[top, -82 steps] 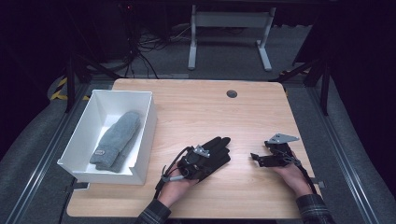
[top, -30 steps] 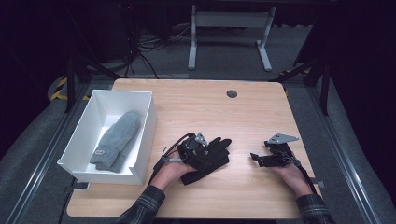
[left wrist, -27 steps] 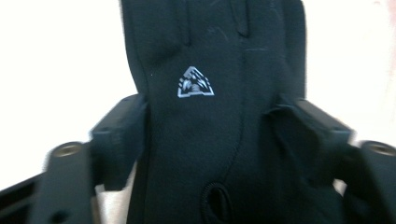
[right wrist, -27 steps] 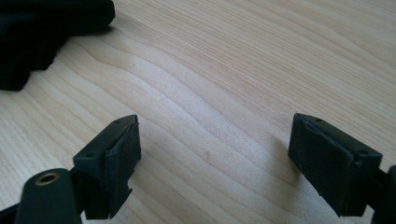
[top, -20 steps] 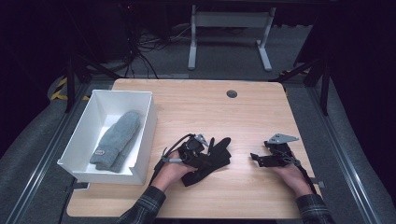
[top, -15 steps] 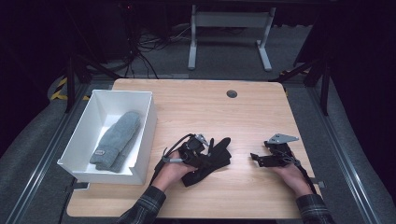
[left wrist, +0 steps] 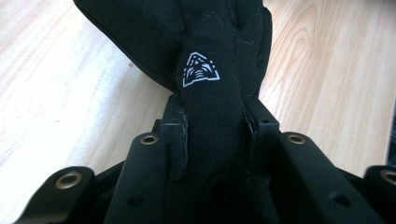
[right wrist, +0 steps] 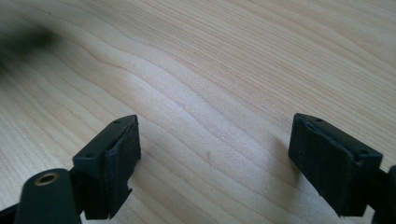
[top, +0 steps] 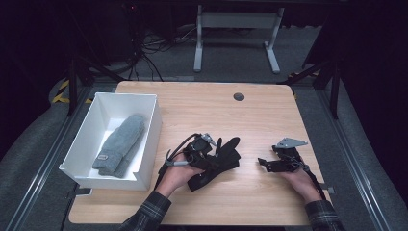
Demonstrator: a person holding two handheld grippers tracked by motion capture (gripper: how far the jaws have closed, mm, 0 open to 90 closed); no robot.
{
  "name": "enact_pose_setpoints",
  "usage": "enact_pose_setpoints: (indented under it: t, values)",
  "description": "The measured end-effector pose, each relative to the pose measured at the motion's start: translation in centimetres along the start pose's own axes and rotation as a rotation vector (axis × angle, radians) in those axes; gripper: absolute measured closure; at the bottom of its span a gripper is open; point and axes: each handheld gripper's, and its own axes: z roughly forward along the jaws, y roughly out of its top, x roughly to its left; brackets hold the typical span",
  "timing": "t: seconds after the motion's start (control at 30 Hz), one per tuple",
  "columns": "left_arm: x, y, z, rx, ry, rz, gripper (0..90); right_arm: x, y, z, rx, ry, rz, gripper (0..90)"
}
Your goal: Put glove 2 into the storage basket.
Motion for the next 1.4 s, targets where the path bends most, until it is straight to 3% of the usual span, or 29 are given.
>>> enact_pose_setpoints:
  t: [0.33,0.9,1.17,1.4]
  values:
    - [-0.3,1.3,-4.4,-0.065,0.052,-0.043,67.4,0.0,0.0,0.0,0.000,-0.001,0.001,17.0]
    - [0.0,3.1,-11.7,-0.071,0.145,-0.068,67.2,0.0,0.0,0.0,0.000,-0.002,0.002,17.0]
    - [1.3,2.6,-15.2,-0.083,0.202,-0.099,67.3,0.1,0.0,0.0,0.000,-0.002,0.002,17.0]
    - [2.9,1.0,-18.3,-0.115,0.259,-0.158,67.3,0.1,0.0,0.0,0.000,-0.003,0.002,17.0]
